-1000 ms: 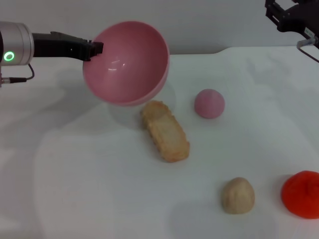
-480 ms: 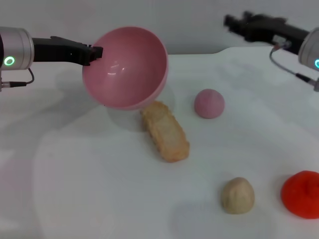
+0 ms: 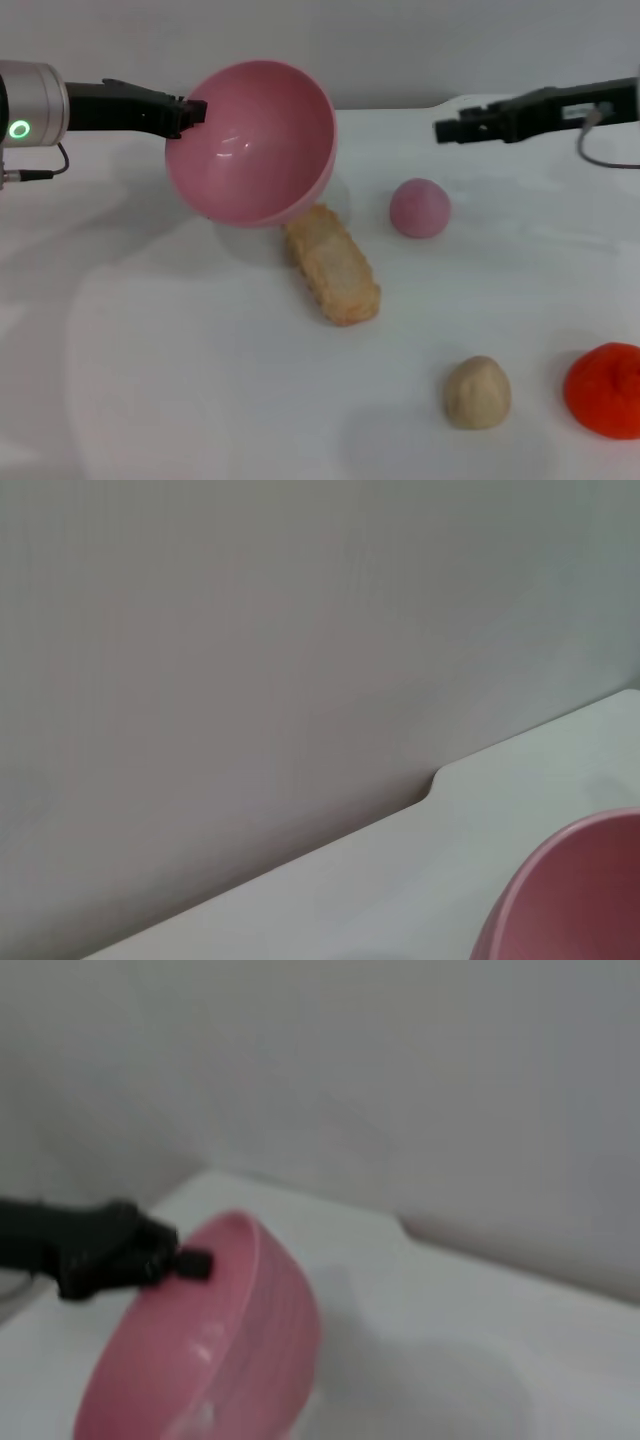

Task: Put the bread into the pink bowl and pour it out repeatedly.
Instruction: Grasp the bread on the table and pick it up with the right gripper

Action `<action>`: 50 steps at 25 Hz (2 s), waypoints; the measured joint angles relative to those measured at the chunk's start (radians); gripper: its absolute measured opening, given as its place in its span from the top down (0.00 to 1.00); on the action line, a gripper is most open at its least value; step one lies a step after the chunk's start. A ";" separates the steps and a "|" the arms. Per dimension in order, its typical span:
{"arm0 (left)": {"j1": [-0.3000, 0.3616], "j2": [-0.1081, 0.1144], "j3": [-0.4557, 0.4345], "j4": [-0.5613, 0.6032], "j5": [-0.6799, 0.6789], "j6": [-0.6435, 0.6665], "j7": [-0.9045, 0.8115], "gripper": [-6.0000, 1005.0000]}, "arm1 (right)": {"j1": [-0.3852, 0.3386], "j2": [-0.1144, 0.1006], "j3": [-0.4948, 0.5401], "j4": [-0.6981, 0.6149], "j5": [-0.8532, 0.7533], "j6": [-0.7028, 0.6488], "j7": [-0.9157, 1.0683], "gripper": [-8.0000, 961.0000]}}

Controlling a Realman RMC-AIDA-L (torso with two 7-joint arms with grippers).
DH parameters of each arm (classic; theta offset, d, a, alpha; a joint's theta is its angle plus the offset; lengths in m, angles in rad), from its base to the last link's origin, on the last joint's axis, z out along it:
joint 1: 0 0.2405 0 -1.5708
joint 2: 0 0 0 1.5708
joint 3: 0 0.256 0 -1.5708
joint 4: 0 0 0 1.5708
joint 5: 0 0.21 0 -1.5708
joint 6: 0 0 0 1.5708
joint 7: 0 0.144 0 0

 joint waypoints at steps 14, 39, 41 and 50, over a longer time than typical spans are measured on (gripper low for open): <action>-0.002 0.001 0.001 -0.004 0.004 -0.006 0.026 0.95 | 0.206 0.162 0.082 -0.080 -0.597 -0.210 0.103 0.35; 0.025 -0.002 0.004 -0.033 -0.005 0.002 0.071 0.95 | 0.212 0.277 -0.051 -0.021 -0.542 -0.138 0.069 0.28; 0.026 -0.002 0.004 -0.033 -0.005 0.004 0.071 0.95 | 0.202 0.278 -0.065 -0.020 -0.533 -0.128 0.072 0.28; 0.040 -0.002 0.004 -0.028 -0.005 0.012 0.071 0.95 | 0.165 0.280 -0.157 -0.018 -0.461 -0.060 0.082 0.28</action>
